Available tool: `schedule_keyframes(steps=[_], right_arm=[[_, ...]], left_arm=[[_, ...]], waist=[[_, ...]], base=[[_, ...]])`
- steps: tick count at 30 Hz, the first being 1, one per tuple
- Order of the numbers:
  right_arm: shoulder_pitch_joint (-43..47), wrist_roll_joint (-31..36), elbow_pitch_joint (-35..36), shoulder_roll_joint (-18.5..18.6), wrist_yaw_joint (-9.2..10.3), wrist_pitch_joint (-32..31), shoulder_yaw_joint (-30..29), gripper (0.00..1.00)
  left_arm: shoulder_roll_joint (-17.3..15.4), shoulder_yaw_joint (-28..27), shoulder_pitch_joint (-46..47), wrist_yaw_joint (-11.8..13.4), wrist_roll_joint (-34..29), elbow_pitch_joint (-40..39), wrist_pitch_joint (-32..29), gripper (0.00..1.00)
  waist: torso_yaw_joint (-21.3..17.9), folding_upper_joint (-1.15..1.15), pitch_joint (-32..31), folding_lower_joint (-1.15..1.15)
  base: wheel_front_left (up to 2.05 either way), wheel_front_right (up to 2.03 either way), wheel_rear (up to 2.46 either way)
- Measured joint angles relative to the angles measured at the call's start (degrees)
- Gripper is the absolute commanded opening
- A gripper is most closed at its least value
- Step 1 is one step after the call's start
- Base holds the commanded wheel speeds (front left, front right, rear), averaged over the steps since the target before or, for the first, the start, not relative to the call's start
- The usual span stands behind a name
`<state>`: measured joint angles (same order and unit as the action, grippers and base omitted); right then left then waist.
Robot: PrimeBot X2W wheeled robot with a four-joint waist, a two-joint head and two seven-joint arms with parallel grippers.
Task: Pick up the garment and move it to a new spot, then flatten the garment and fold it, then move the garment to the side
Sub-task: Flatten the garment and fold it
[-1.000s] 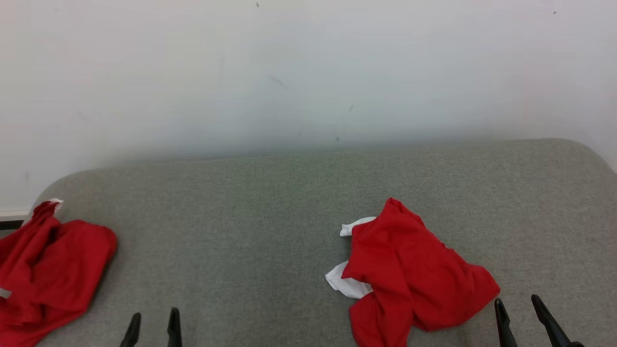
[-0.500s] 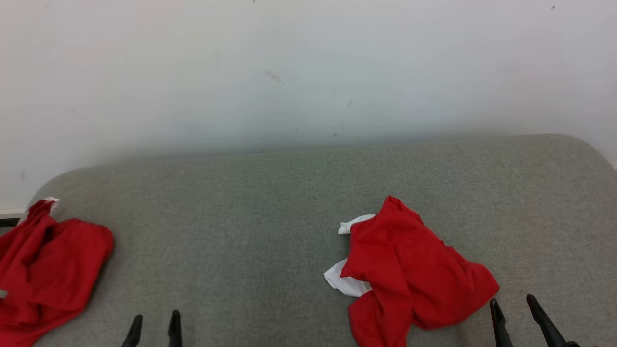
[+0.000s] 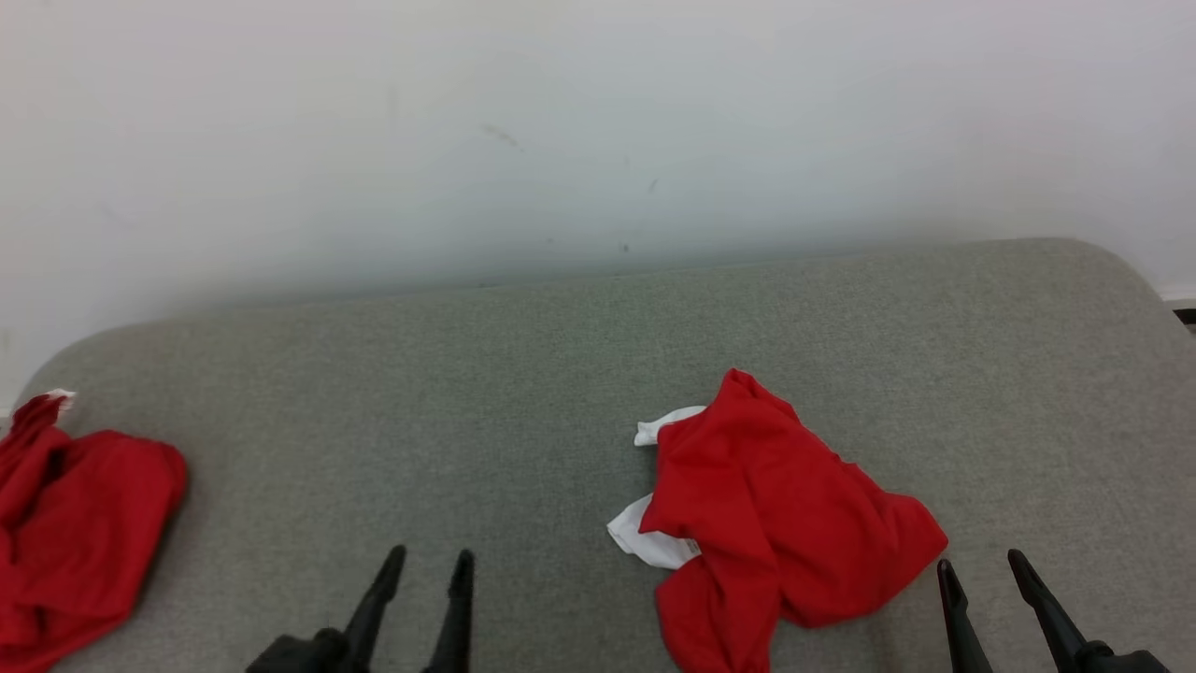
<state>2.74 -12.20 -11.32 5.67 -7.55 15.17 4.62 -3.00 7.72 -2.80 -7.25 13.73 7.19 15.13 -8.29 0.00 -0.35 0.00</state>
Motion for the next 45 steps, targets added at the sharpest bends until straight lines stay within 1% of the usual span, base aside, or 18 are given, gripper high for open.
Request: schedule_keyframes(steps=[2,6,12,17,18,21,26,27,28,29,32,34,38,41,45], right_arm=[[-0.5,0.0,0.0,0.1,0.0,0.0,0.3,1.0],[-1.1,-0.1,-0.2,0.1,0.0,0.0,0.6,1.0],[-1.6,-0.2,-0.5,-0.3,0.0,0.0,0.8,1.0],[-2.5,-0.4,-0.5,-0.7,0.0,0.0,1.2,1.0],[-2.8,-0.4,-0.5,-0.8,0.0,0.0,1.2,1.0],[-3.0,-0.4,-0.4,-1.0,0.0,0.0,0.8,1.0],[-3.3,-0.4,-0.4,-1.4,0.0,0.0,0.9,1.0],[-3.3,-0.4,-0.4,-1.5,0.0,0.0,1.0,1.0],[-3.4,-0.4,-0.4,-1.6,0.0,0.0,1.0,1.0],[-3.4,-0.4,-0.4,-1.7,0.0,0.0,1.0,1.0],[-3.4,-0.4,-0.5,-1.7,0.0,0.0,0.7,1.0],[-3.4,-0.4,-0.5,-1.8,0.0,0.0,0.5,1.0],[-3.3,-0.3,-0.5,-1.8,0.0,0.0,-0.3,1.0],[-3.2,-0.1,-0.4,-1.9,0.0,0.0,-0.6,1.0],[-2.6,-0.1,-0.5,-2.0,0.0,0.0,-0.6,1.0]], left_arm=[[-0.6,3.6,2.7,-0.1,1.3,1.9,0.0,1.0],[-2.5,11.3,8.9,-0.1,6.3,4.8,-1.1,1.0],[-3.3,18.5,15.2,-0.1,16.8,8.8,-5.0,1.0],[-4.5,20.9,19.8,-0.1,20.8,13.2,-7.6,1.0],[-5.1,21.7,21.1,-0.1,21.2,15.4,-8.1,1.0],[-5.2,22.7,22.2,-0.1,23.5,17.7,-8.9,1.0],[-5.9,24.0,24.0,-0.1,24.2,21.2,-9.1,1.0],[-6.0,24.3,24.3,-0.1,24.8,21.6,-9.0,0.93],[-5.9,24.8,24.6,-0.1,25.7,21.7,-8.9,0.44],[-5.6,25.5,25.0,-0.1,26.6,21.7,-8.9,0.0],[-5.4,27.2,26.1,-0.1,28.4,21.5,-8.9,0.0],[-6.0,27.5,26.7,-0.1,30.1,21.4,-8.9,0.0],[-7.6,25.9,28.8,-0.1,33.2,19.7,-8.2,0.0],[-10.0,23.3,30.8,-0.1,35.0,17.4,-8.6,0.0],[-14.1,20.4,33.9,-0.1,37.5,12.9,-11.6,0.0]], waist=[[-0.8,0.0,0.3,0.0],[-2.9,0.0,0.9,0.0],[-6.7,0.0,2.1,0.0],[-9.4,0.0,3.8,0.0],[-10.5,0.0,4.4,0.0],[-12.0,0.0,5.2,0.0],[-14.0,0.0,6.2,0.0],[-14.3,0.0,6.4,0.0],[-14.6,0.0,6.6,0.0],[-14.9,0.0,6.7,0.01],[-15.4,0.0,6.8,0.0],[-15.6,0.0,6.7,0.0],[-15.2,0.0,6.1,0.0],[-14.6,0.0,5.5,0.0],[-13.6,0.0,4.7,0.0]], base=[[0.0,0.0,0.0],[0.0,0.0,0.0],[0.0,0.0,0.0],[0.0,0.0,0.0],[0.0,0.0,0.0],[0.0,0.0,0.0],[0.0,0.0,0.0],[0.0,0.0,0.0],[0.0,0.0,0.0],[0.0,0.0,0.0],[0.0,0.0,0.0],[0.0,0.0,0.0],[0.0,0.0,0.0],[0.0,0.0,0.0],[0.0,0.0,0.0]])
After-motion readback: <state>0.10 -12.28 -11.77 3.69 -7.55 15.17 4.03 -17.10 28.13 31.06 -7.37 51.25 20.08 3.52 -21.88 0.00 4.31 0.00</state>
